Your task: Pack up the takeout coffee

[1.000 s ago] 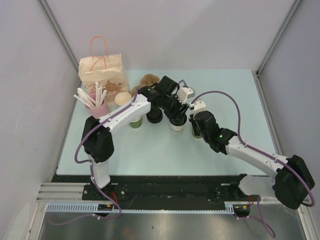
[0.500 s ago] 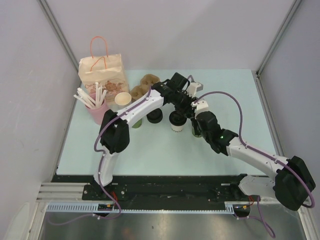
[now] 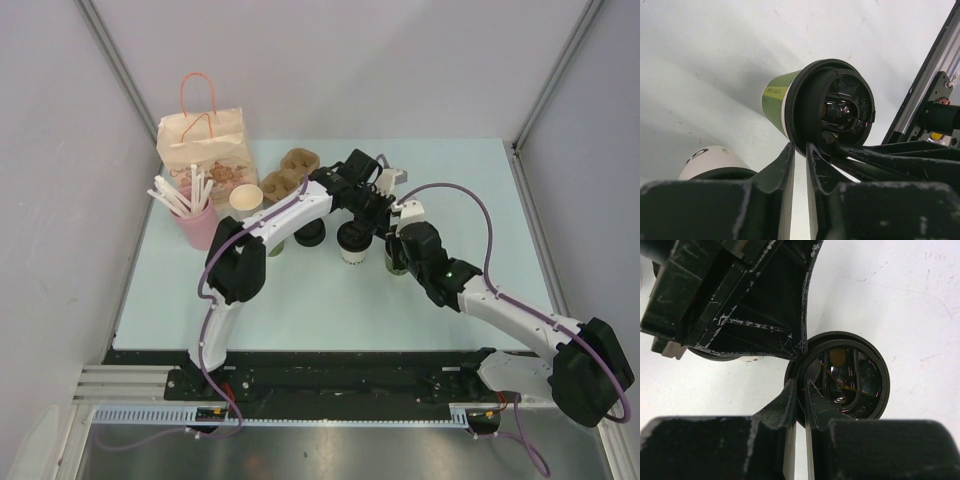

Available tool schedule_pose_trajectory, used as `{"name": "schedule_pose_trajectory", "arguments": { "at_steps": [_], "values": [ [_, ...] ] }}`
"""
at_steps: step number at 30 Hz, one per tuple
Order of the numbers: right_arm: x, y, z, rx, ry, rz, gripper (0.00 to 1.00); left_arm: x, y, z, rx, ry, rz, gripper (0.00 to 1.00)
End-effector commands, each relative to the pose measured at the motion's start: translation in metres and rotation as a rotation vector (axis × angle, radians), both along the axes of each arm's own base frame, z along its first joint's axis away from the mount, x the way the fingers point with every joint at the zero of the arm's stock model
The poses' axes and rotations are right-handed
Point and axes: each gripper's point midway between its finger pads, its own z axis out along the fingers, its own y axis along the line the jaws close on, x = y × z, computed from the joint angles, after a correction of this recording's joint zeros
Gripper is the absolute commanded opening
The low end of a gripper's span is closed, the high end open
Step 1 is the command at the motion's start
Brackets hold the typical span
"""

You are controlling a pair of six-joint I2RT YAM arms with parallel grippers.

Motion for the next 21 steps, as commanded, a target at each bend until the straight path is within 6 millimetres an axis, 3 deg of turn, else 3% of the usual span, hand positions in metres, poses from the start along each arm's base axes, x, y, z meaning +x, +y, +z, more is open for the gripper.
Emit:
{"name": "schedule_pose_trajectory", "arguments": {
  "at_steps": [1, 12, 17, 21],
  "values": [
    [-0.018, -0.026, -0.039, -0.072, 0.137, -0.049, 0.10, -0.010, -0.006, -0.014, -0.005, 0.075, -0.007, 0.17],
    [-0.022, -0.029, -0.039, 0.013, 0.173, -0.130, 0.10, -0.024, 0.004, -0.045, 0.058, 0.129, -0.014, 0.05],
    [-0.030, -0.030, -0.058, 0.009, 0.251, -0.166, 0.10, -0.030, 0.004, -0.052, 0.074, 0.121, -0.037, 0.02],
    [-0.030, -0.034, -0.061, 0.009, 0.249, -0.206, 0.09, -0.029, 0.004, -0.056, 0.078, 0.118, -0.046, 0.00]
  ]
}}
